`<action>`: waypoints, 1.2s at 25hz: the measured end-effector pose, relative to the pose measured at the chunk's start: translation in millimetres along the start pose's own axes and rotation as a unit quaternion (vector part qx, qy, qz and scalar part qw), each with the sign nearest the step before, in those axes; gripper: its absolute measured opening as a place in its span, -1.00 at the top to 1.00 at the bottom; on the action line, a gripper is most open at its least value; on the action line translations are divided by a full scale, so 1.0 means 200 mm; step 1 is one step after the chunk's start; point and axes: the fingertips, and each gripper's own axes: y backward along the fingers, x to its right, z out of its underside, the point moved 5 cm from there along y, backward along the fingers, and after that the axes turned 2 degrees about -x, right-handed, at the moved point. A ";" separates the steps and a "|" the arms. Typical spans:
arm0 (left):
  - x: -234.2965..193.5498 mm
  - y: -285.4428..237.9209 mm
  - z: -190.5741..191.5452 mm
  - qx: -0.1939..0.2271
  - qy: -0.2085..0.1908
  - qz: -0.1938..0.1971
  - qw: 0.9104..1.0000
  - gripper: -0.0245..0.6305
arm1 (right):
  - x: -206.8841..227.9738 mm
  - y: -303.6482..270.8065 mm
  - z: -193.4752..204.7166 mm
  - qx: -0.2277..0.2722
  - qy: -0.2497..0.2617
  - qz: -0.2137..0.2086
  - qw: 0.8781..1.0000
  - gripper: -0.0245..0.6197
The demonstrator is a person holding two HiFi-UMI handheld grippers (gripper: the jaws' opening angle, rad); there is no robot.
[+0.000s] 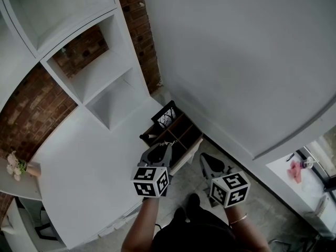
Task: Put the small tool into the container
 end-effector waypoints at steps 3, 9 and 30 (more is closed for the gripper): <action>-0.01 0.00 0.00 -0.005 -0.002 -0.002 1.000 0.69 | -0.01 0.01 0.01 -0.001 0.001 -0.001 1.000 0.91; -0.01 0.00 0.00 -0.016 -0.012 0.000 1.000 0.69 | -0.03 0.04 0.01 0.002 0.002 0.000 1.000 0.91; -0.01 0.24 0.18 -0.039 -0.002 -0.014 0.999 0.66 | -0.12 0.09 0.07 0.002 0.007 -0.003 1.000 0.91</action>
